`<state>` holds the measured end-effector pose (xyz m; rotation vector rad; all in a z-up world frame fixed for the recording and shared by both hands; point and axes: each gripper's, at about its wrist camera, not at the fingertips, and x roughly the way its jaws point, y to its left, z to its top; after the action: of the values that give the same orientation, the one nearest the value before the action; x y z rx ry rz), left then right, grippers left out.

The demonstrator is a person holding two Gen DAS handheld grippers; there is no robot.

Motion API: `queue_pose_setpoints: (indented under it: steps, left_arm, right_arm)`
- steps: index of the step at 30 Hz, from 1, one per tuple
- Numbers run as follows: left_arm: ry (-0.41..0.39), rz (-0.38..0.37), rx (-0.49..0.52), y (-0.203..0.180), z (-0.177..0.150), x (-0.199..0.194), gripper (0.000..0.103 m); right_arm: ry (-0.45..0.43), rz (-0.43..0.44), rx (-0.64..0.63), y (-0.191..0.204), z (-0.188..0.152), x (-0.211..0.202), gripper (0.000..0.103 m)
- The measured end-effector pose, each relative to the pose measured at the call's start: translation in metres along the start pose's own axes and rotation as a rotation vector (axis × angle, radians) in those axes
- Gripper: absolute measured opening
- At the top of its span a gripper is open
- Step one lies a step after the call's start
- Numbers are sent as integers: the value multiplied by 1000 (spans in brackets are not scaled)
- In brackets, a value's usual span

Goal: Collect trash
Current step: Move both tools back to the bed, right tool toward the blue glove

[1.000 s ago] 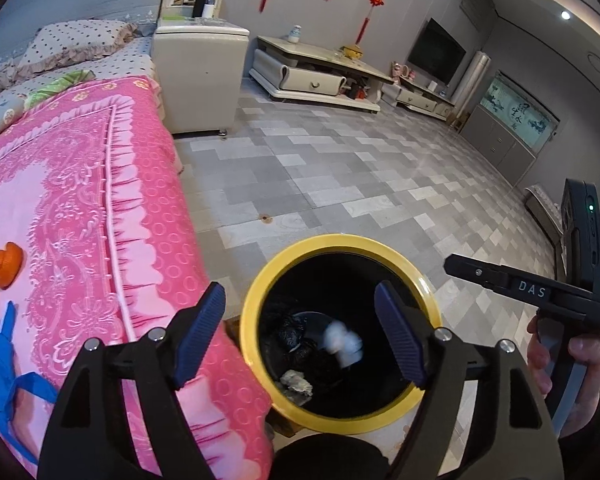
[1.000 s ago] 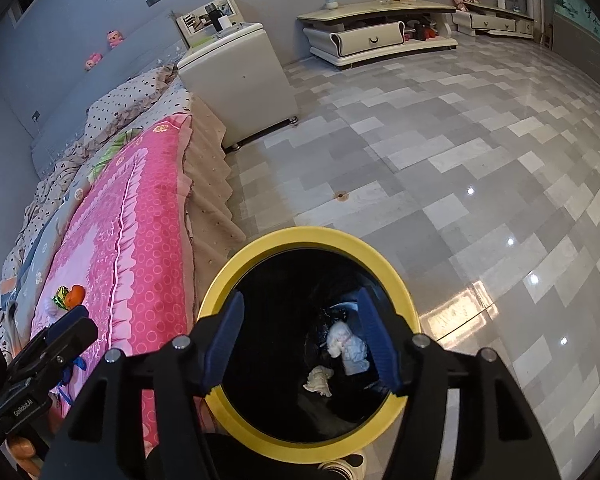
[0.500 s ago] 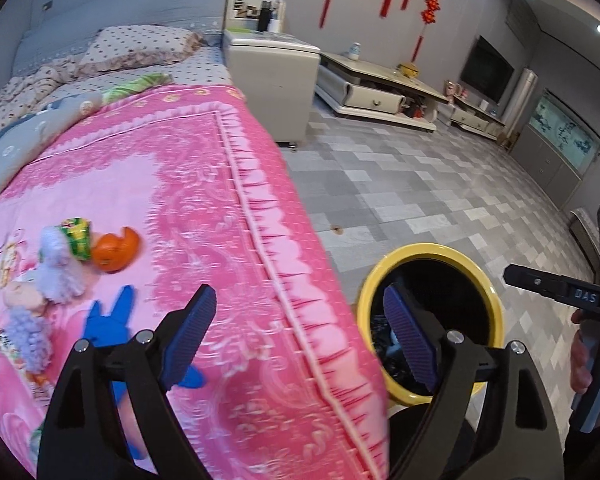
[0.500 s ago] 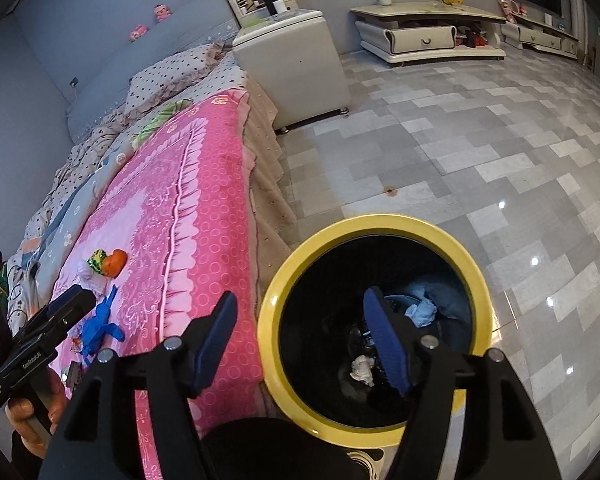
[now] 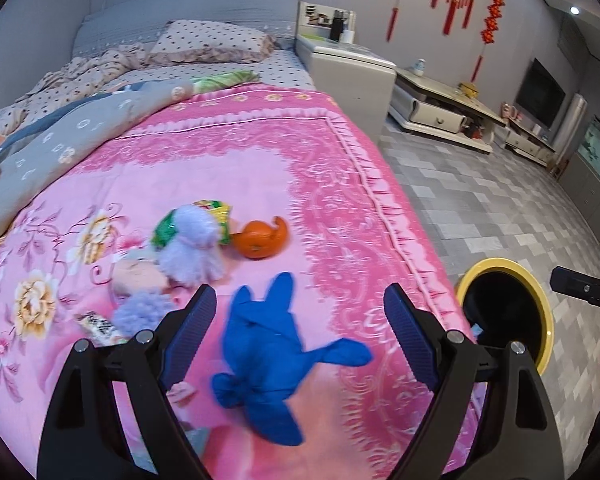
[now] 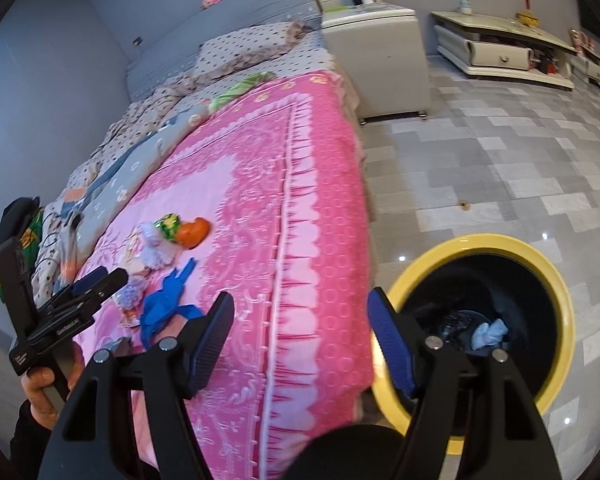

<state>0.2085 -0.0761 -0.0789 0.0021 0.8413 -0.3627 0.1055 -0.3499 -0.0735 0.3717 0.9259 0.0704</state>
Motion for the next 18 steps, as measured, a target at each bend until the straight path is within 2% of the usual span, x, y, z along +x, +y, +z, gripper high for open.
queue_pose_setpoints:
  steps: [11,18]
  left_arm:
    - [47,75,-131,85,-13,14,82]
    - [80,89,-196,112,-22,33,82]
  right_arm:
    - [106,118,-100,75,-2,54,66]
    - [181,162,-159,113,-12,89,66]
